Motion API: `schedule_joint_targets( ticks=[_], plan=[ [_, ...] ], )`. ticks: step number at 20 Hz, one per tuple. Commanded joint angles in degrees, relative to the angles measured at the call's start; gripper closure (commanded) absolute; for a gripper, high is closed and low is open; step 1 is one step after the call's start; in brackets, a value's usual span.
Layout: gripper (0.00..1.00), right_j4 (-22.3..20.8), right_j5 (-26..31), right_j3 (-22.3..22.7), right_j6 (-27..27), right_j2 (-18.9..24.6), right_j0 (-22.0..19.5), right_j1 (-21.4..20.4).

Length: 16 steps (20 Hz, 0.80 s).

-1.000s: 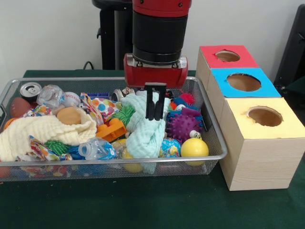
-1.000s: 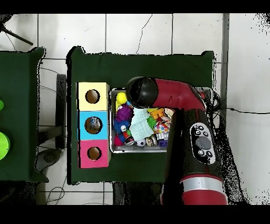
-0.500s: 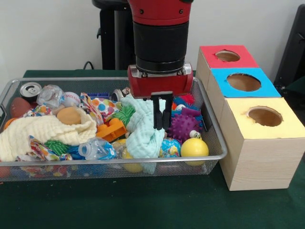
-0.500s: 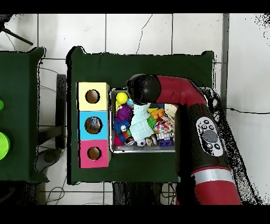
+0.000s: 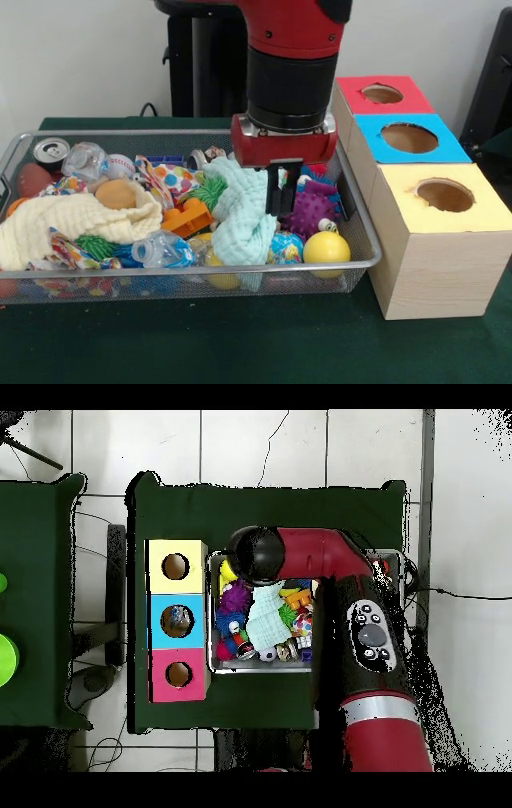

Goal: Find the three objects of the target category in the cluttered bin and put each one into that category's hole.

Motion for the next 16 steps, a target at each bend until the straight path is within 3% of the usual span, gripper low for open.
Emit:
schedule_joint_targets(
  ticks=[1,5,13,15,16],
  plan=[
    [1.00,-0.06,6.71,-0.22,17.68,-8.71,4.35,1.27],
    [1.00,2.31,6.42,-0.11,20.37,-11.30,5.33,1.34],
    [1.00,6.20,3.80,4.46,29.03,-18.88,9.31,-1.58],
    [1.00,6.61,1.72,5.20,28.29,-18.89,9.00,-1.37],
    [1.00,6.09,-0.13,6.39,25.32,-17.88,8.08,-2.19]
  ],
)
